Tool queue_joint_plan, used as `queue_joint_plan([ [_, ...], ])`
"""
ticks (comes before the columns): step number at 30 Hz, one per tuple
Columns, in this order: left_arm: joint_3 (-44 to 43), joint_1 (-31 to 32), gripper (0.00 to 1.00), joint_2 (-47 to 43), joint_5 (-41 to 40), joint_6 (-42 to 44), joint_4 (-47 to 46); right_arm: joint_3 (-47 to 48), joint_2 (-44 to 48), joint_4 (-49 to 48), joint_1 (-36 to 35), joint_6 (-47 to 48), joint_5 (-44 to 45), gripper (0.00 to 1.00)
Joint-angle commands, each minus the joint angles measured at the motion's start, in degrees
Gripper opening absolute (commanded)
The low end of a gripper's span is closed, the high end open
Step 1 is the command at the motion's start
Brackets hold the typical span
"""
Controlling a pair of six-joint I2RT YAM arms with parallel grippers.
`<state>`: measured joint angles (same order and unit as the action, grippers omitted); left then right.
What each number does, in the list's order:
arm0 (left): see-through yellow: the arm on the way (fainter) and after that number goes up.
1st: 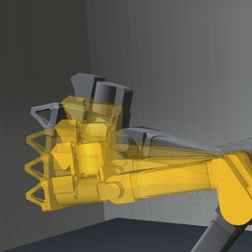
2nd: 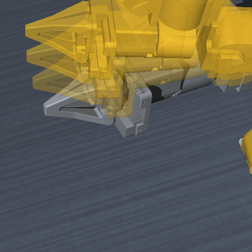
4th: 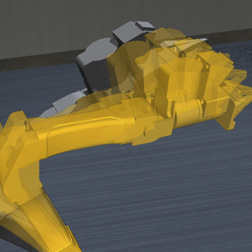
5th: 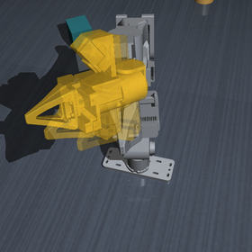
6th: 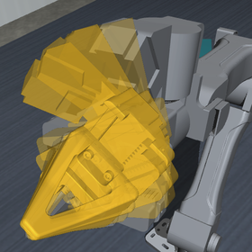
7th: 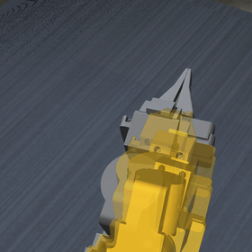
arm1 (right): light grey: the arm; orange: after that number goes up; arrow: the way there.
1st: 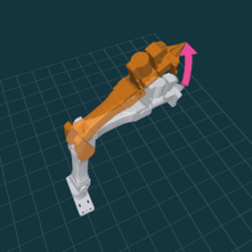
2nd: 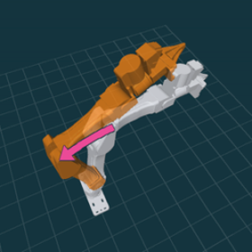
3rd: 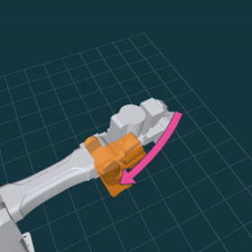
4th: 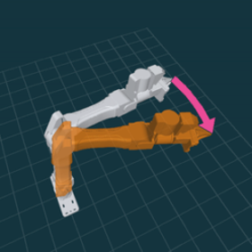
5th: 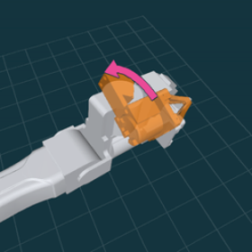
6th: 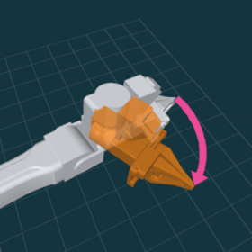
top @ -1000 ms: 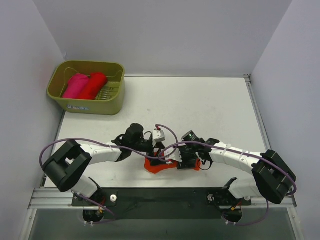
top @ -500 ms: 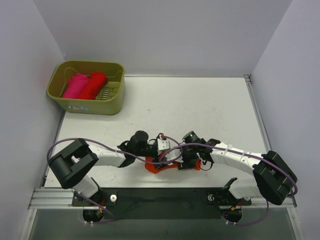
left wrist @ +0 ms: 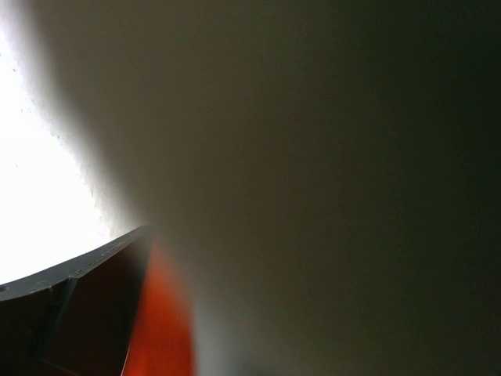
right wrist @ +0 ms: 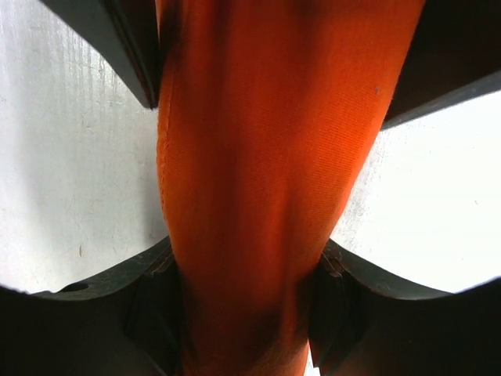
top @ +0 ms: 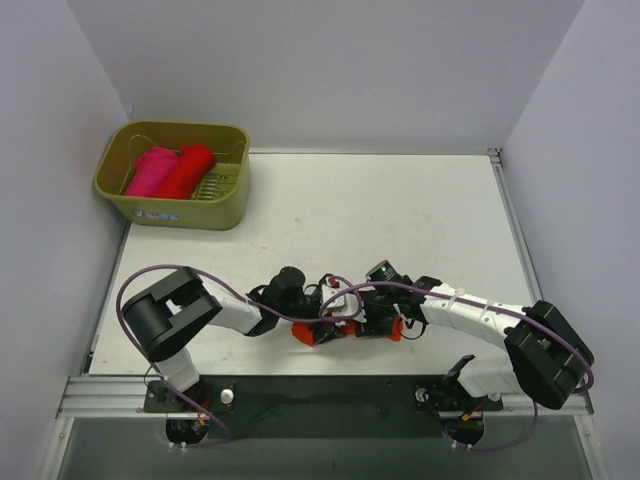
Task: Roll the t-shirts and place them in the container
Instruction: Pick up the T-shirt from the center of the board.
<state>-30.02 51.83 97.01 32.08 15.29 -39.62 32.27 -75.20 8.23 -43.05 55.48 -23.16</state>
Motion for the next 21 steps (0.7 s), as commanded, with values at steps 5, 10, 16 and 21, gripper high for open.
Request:
queue_joint_plan([
  [5,-3.2,2.9,0.90,6.0,-1.1,3.7,1.6,-0.6,-2.9,0.7,0.2,-4.9,0.5,0.51],
  [10,-2.6,3.2,0.72,7.0,-0.8,8.4,2.4,-0.4,-2.7,0.6,0.3,-5.8,0.9,0.51],
  [16,-2.8,4.2,0.49,8.7,0.4,14.8,9.2,-0.3,-2.6,0.0,0.6,-7.1,1.7,0.56],
  [21,-2.4,4.2,0.22,7.7,-0.6,17.8,11.8,2.4,3.6,4.6,7.3,-10.7,2.3,0.97],
])
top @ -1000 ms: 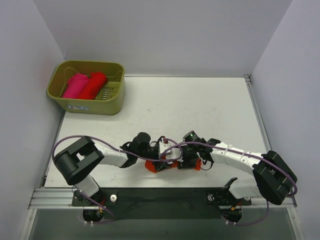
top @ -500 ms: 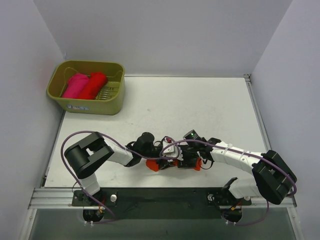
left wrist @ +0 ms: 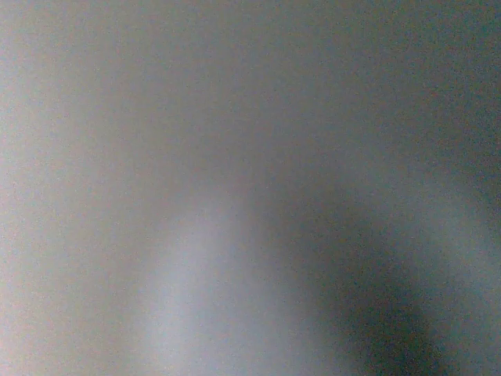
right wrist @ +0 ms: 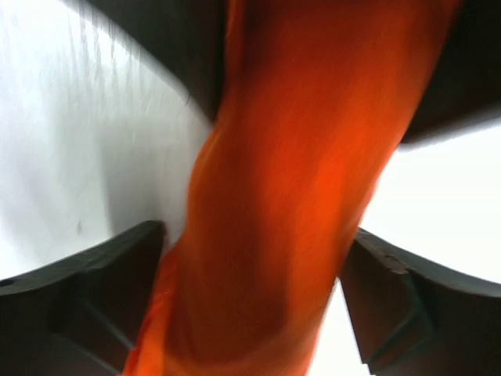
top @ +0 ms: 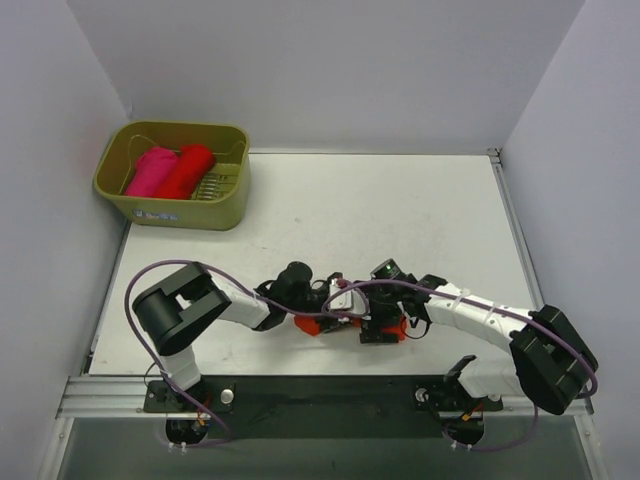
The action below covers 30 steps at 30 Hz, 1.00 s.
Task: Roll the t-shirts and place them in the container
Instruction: Pick up the T-shirt from the center of the board.
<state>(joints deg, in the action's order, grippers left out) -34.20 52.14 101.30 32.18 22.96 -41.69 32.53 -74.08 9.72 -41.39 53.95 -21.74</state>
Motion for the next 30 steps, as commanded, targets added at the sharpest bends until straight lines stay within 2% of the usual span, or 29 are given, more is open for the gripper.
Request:
queue_joint_plan([
  [1,1.5,3.8,0.22,3.2,-0.7,10.5,15.2,3.7,5.7,5.4,7.4,-9.7,-0.8,1.00],
  [3,0.9,3.9,0.13,2.3,-0.9,12.0,16.9,9.1,8.9,12.0,13.0,-10.3,-2.9,1.00],
  [6,-1.6,4.0,0.02,1.4,-1.2,14.8,21.8,15.1,13.8,16.5,17.6,-12.9,-3.8,1.00],
  [11,-5.3,3.8,0.00,0.8,-2.2,18.6,27.9,21.2,12.7,19.8,25.2,-21.3,3.8,1.00],
  [17,-7.1,3.8,0.00,-1.8,-2.9,20.5,32.5,25.6,6.9,20.2,34.9,-27.2,8.4,1.00],
  [20,-9.0,2.4,0.00,-5.3,-5.8,20.5,34.9,27.7,3.9,20.3,38.2,-30.0,10.3,1.00],
  [25,-13.1,-3.8,0.00,-16.6,-7.6,21.8,35.5,30.0,1.0,20.2,41.2,-31.3,10.6,1.00],
  [30,-20.5,-15.3,0.00,-23.3,-8.5,24.6,37.2,30.7,-0.4,19.6,43.6,-32.2,9.4,1.00],
])
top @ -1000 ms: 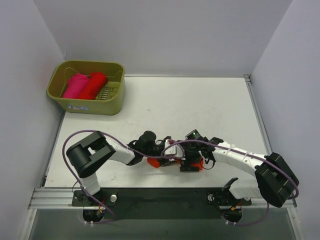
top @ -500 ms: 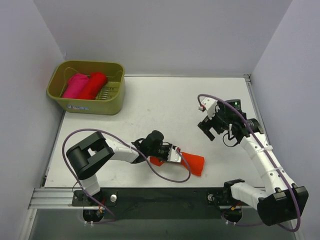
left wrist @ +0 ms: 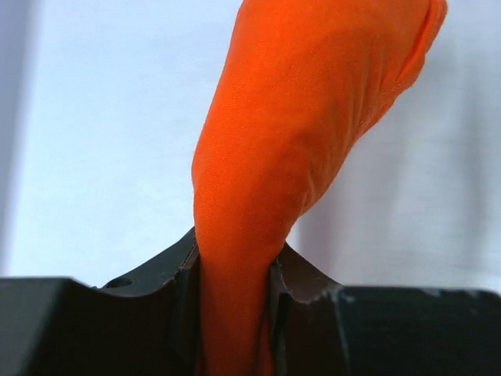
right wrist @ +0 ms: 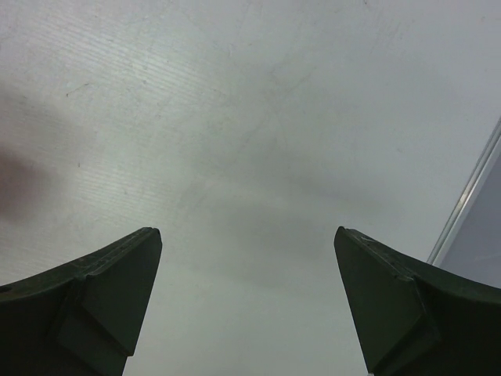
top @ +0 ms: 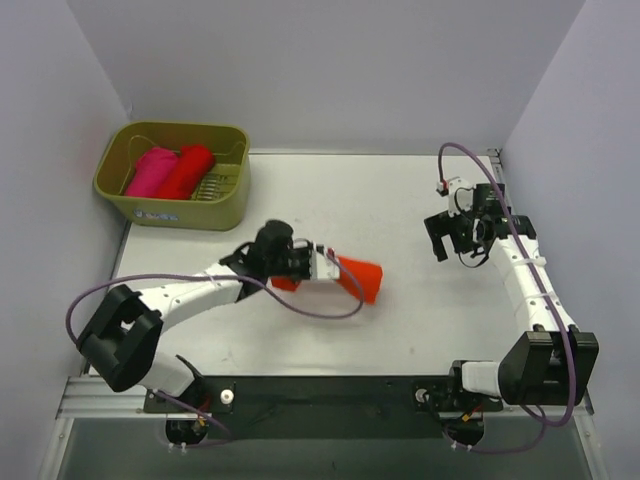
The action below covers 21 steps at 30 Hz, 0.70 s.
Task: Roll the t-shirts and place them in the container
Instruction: Pick up the T-shirt from the center of the board, then place the T-shirt in the bin.
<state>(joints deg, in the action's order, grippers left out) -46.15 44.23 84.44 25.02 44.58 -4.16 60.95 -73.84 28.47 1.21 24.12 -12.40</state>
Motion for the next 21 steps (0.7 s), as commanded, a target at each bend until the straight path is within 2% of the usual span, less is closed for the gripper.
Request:
queue_joint_plan([
  [1,-11.7,-9.4,0.00,-6.7,-1.3,3.1,-0.4,2.0,-0.7,0.5,1.1,-2.4,-0.2,1.00],
  [2,-13.2,-13.6,0.00,-6.8,-1.5,3.0,-0.8,1.5,-0.7,0.3,1.1,-2.4,-0.2,1.00],
  [7,-23.2,-26.4,0.00,-3.5,0.9,5.6,-5.8,-0.9,-0.5,-1.0,1.4,-3.3,-1.0,1.00],
  [10,-32.8,-33.7,0.00,2.1,0.5,7.1,-6.2,-2.1,-1.3,-1.5,1.4,-4.2,-1.7,1.00],
  [12,-43.6,-37.3,0.00,8.4,-3.5,6.2,-2.0,-2.3,-2.3,-1.6,1.4,-4.7,-2.3,1.00],
  [14,-50.4,-38.7,0.00,14.8,-12.8,4.1,0.5,-2.5,-3.1,-2.0,1.5,-4.8,-2.4,1.00],
  [15,-57.4,-39.6,0.00,16.8,-15.5,3.5,3.6,-2.6,-3.3,-2.2,1.6,-4.9,-2.1,1.00],
  [18,-63.3,-40.4,0.00,22.2,-24.5,1.5,7.5,-2.5,-4.6,-2.5,2.0,-5.0,-2.0,1.00],
  [19,-63.5,-40.4,0.00,23.5,-29.4,0.5,8.0,-2.1,-5.1,-2.7,2.1,-5.0,-2.0,1.00],
  [21,-63.5,-40.2,0.00,24.4,-33.8,-1.8,9.2,-1.4,-6.2,-2.5,2.3,-5.1,-1.9,1.00],
])
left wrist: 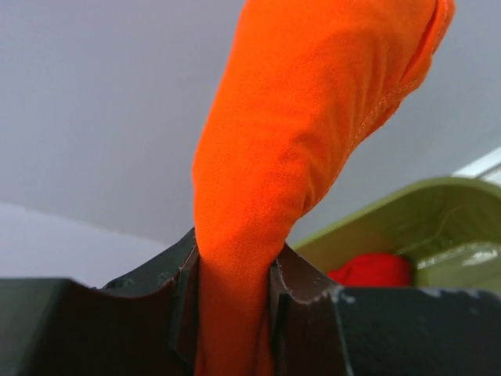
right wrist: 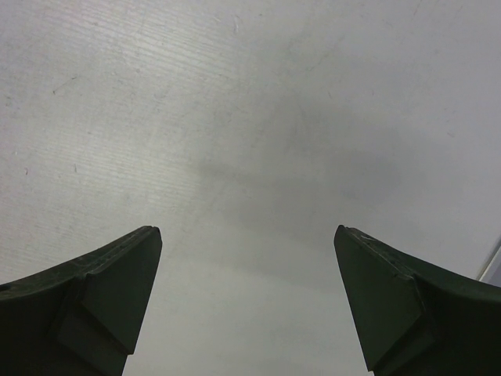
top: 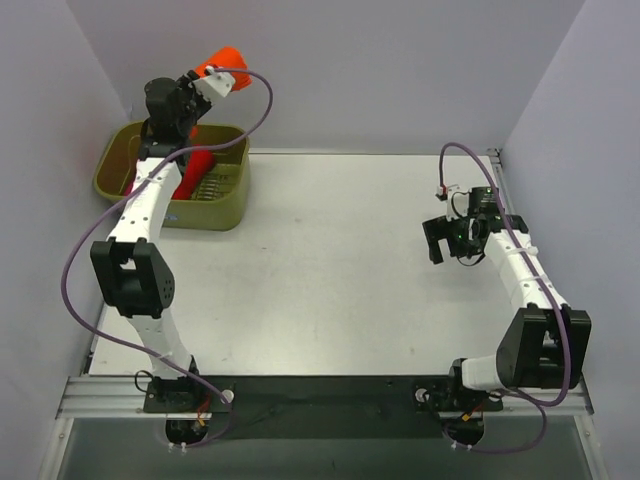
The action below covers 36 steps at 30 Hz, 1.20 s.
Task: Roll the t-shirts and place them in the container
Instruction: Place the T-shirt in the bin.
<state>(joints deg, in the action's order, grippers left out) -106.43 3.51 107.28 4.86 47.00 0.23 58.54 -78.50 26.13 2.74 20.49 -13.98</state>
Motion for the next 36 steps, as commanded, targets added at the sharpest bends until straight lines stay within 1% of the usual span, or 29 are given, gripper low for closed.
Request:
queue_joint_plan([
  [1,-3.6,0.6,0.00,2.2,-15.6,-7.2,5.6,1.5,-2.0,-0.2,0.8,-1.4,-0.3,1.00],
  [2,-4.0,0.7,0.00,2.7,-19.1,-8.6,8.4,2.4,-2.9,-0.1,0.8,-1.2,-0.1,1.00],
  [5,-6.2,0.9,0.00,4.6,-25.7,-12.1,14.9,4.5,-4.6,0.2,1.1,-0.8,0.3,1.00],
  [7,-5.3,0.9,0.00,5.3,-27.9,-14.7,16.6,5.1,-5.4,0.6,1.6,-0.6,0.3,1.00],
  [11,-1.4,0.8,0.00,5.2,-29.7,-15.8,17.6,5.2,-7.1,0.5,2.1,-0.8,0.0,1.00],
  [18,6.0,0.7,0.00,5.9,-30.1,-14.7,13.8,4.6,-8.1,0.9,2.2,-1.4,-0.9,1.00],
  [22,8.2,0.9,0.00,8.2,-30.5,-13.3,11.7,4.7,-8.9,1.1,2.2,-1.2,-0.7,1.00],
  [32,6.8,1.2,0.00,14.9,-31.6,-7.9,5.6,7.4,-11.9,2.0,2.2,-0.9,-0.4,1.00],
  [36,6.6,1.4,0.00,17.2,-32.0,-5.5,4.9,8.6,-12.9,1.9,2.2,-0.8,-0.5,1.00],
])
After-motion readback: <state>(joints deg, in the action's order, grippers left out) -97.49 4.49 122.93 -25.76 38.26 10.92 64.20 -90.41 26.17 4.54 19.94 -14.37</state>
